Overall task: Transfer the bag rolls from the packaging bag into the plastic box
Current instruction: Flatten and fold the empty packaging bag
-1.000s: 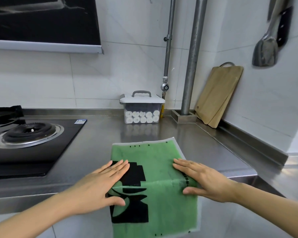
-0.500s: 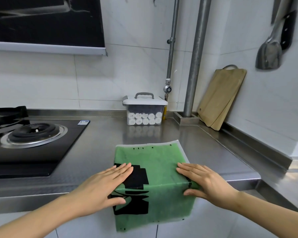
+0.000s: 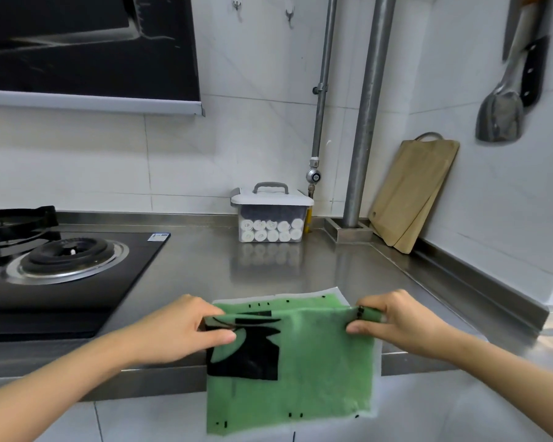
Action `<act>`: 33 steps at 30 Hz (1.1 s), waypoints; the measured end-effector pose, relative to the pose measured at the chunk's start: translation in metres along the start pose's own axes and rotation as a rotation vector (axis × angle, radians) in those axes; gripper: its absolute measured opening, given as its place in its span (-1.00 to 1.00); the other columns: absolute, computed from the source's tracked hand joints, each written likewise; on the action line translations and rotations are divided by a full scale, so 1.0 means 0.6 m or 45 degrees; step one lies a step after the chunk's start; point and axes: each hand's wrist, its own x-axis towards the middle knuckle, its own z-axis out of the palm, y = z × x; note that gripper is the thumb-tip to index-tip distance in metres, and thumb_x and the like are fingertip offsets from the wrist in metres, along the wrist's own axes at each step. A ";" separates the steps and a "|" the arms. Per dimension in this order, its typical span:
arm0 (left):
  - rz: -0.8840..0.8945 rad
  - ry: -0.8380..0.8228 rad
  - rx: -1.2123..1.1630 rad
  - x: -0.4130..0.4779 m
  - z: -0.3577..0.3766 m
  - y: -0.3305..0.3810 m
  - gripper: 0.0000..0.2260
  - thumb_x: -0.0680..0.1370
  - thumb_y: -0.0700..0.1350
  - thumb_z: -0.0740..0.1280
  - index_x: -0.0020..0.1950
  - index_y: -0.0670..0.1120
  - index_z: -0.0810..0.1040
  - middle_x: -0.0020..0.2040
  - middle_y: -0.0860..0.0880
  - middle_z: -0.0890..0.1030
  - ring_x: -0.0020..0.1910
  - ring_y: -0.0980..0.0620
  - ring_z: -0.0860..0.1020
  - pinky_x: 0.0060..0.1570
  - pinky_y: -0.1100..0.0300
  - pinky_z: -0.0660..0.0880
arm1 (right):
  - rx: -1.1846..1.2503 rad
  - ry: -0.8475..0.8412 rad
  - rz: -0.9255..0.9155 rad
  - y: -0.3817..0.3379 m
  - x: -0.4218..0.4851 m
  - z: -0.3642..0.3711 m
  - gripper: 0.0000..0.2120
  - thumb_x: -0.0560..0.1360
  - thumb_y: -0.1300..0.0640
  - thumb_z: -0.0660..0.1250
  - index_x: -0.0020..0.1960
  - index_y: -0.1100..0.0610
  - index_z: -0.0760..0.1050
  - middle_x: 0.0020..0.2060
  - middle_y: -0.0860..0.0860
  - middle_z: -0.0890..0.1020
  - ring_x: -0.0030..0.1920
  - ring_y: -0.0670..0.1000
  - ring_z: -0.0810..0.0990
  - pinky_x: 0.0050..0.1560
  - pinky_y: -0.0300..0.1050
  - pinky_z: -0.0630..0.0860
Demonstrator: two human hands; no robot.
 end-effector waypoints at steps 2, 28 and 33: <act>-0.012 -0.025 -0.141 0.015 -0.017 -0.002 -0.74 0.45 0.19 0.32 -0.36 0.07 0.50 -0.44 0.08 0.32 -0.40 0.17 0.24 -0.36 0.22 0.18 | 0.088 -0.001 0.021 -0.003 0.015 -0.016 -0.68 0.29 -0.31 0.31 -0.44 -0.12 0.38 -0.53 -0.11 0.37 -0.45 -0.11 0.28 -0.44 -0.30 0.17; -0.181 0.533 0.307 0.195 -0.059 -0.075 -0.75 0.50 -0.19 0.34 0.09 0.10 0.63 -0.02 0.04 0.69 -0.05 0.02 0.62 -0.19 0.26 0.36 | -0.593 0.741 -0.412 0.064 0.179 0.014 -0.52 0.58 -0.17 0.03 -0.26 0.03 0.58 -0.43 -0.11 0.58 -0.47 -0.06 0.56 -0.49 -0.26 0.44; -0.206 0.311 0.475 0.192 0.003 -0.122 -0.63 0.50 -0.22 0.27 0.21 0.14 0.53 0.19 0.17 0.58 0.16 0.08 0.54 0.05 0.26 0.40 | -0.589 0.591 -0.427 0.101 0.178 0.098 -0.46 0.60 -0.21 -0.14 -0.25 -0.04 0.51 -0.42 -0.17 0.58 -0.45 -0.14 0.56 -0.54 -0.29 0.41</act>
